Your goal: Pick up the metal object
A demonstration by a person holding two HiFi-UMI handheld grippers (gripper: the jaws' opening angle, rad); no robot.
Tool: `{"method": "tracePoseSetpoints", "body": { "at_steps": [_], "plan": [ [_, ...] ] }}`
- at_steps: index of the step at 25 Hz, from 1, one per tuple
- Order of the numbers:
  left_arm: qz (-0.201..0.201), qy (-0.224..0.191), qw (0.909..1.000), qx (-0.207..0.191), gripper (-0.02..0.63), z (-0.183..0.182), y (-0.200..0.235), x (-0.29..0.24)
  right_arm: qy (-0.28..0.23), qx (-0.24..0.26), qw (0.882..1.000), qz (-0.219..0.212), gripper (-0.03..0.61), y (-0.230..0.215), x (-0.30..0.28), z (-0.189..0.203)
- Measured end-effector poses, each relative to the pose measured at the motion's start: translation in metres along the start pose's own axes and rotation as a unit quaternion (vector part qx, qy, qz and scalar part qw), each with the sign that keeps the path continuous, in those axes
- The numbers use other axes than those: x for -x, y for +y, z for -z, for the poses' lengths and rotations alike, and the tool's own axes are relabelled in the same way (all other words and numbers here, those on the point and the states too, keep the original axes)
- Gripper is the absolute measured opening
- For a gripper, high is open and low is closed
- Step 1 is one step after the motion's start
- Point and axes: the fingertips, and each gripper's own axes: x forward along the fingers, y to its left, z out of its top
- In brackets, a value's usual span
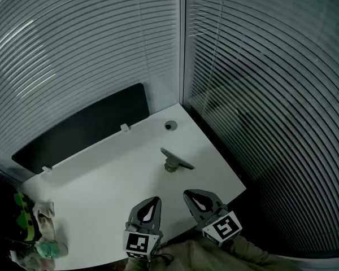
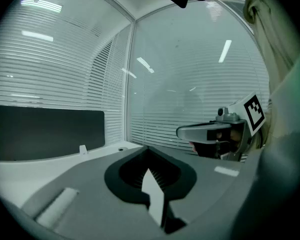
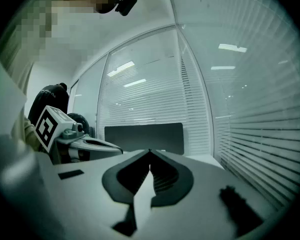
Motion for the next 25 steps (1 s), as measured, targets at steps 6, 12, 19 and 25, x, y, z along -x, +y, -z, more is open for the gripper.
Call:
{"method": "tracePoseSetpoints", "body": {
  "at_steps": [6, 12, 19, 25],
  "plan": [
    [-0.006, 0.021, 0.9988, 0.043, 0.006, 0.012, 0.008, -0.017, 0.014, 0.003, 1.0, -0.008, 0.005, -0.005, -0.006, 0.006],
    [-0.01, 0.071, 0.9949, 0.072, 0.035, 0.042, 0.022, -0.055, 0.019, -0.001, 1.0, 0.001, 0.005, -0.02, -0.014, 0.017],
    [0.018, 0.136, 0.9898, 0.039, 0.123, 0.071, 0.029, -0.117, 0.029, 0.002, 1.0, 0.005, 0.005, -0.033, -0.02, 0.019],
    [0.03, 0.198, 0.979, 0.04, 0.263, 0.092, 0.034, -0.16, 0.045, 0.008, 0.999, 0.012, 0.005, -0.041, -0.018, 0.024]
  ]
}}
